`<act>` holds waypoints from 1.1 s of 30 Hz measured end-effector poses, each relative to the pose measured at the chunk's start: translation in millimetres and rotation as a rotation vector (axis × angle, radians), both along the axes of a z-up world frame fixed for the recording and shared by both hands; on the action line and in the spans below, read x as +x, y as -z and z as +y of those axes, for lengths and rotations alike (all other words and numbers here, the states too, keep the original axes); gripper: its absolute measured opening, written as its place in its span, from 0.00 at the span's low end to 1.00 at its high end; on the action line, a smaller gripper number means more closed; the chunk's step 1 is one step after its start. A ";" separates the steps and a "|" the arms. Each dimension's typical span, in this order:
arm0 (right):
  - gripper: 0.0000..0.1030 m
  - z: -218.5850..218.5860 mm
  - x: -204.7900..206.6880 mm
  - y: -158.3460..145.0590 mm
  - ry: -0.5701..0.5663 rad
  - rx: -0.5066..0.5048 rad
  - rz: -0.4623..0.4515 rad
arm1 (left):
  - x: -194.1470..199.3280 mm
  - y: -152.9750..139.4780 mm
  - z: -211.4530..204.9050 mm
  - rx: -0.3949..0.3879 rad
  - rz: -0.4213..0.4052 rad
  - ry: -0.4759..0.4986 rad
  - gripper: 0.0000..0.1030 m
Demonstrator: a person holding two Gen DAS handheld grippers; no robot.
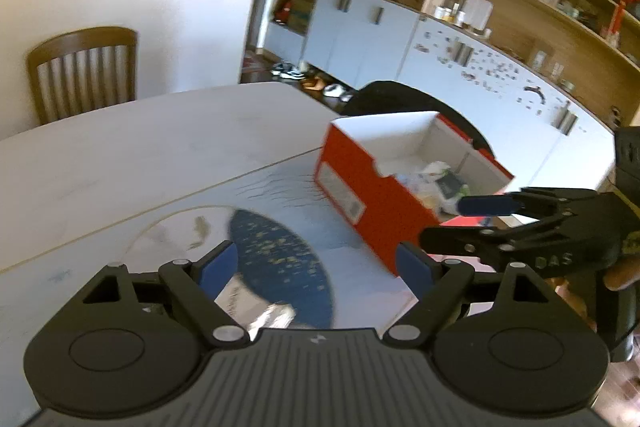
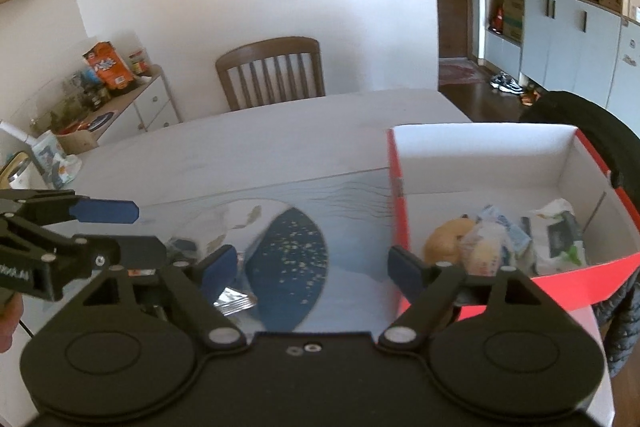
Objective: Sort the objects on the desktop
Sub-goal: 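Withdraw both tools from the box toward the blue cracker packet and foil bag, then grasp the blue cracker packet with left tool while right tool grasps the silver foil bag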
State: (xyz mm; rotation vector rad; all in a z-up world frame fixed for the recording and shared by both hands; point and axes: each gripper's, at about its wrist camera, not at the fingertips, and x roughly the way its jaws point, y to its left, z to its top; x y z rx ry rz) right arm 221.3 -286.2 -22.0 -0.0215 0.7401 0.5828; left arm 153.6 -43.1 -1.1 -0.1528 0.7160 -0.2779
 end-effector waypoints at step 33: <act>0.91 108.0 -8.3 58.3 -0.201 -0.106 0.010 | 8.7 94.9 99.2 0.101 0.298 -0.251 1.00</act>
